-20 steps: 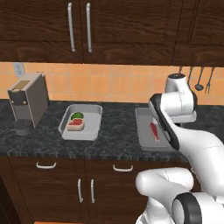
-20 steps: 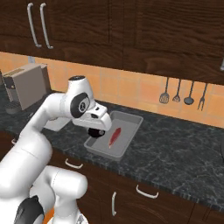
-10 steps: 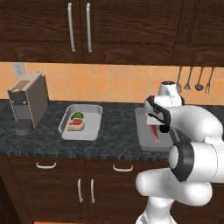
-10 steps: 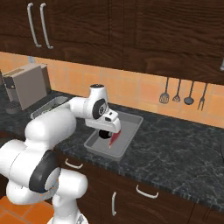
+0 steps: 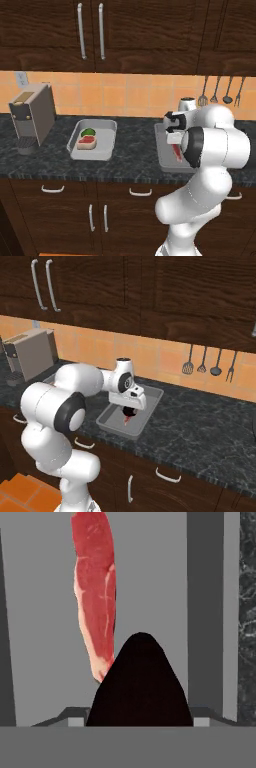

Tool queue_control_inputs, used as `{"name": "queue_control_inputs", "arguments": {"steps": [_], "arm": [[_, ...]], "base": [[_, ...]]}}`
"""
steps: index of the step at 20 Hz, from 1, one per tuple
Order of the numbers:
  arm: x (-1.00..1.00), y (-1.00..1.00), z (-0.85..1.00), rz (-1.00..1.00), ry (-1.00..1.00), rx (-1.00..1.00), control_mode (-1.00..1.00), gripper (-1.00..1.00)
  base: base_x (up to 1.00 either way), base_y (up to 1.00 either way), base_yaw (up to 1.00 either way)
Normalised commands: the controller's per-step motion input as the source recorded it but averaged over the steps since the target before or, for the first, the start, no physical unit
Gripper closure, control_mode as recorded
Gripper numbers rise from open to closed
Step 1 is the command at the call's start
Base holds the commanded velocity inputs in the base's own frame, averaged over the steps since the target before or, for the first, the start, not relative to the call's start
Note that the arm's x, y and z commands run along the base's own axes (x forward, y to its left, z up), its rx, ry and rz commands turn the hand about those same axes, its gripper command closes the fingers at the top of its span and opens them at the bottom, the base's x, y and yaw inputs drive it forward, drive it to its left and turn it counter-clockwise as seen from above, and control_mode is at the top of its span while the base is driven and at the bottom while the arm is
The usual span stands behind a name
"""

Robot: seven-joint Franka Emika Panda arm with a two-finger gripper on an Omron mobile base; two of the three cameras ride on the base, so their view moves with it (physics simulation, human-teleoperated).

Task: Place one avocado and one steak in each tupperware on the nearby counter, to pack two identical lunches.

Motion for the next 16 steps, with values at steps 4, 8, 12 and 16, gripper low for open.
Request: {"name": "queue_control_inputs", "arguments": {"steps": [4, 8, 12, 16], "arm": [[0.04, 0.0, -0.52, 0.02, 0.0, 0.03, -1.0, 1.0], [0.0, -0.1, -0.4, 0.03, 0.0, 0.05, -1.0, 1.0], [0.0, 0.0, -0.47, 0.01, 0.0, 0.0, -1.0, -1.0], [-0.04, 0.0, -0.1, 0.02, -0.03, 0.01, -1.0, -1.0]], "base": [[0.0, 0.0, 0.0], [0.0, 0.0, 0.0], [0.0, 0.0, 0.0], [0.0, 0.0, 0.0]]}}
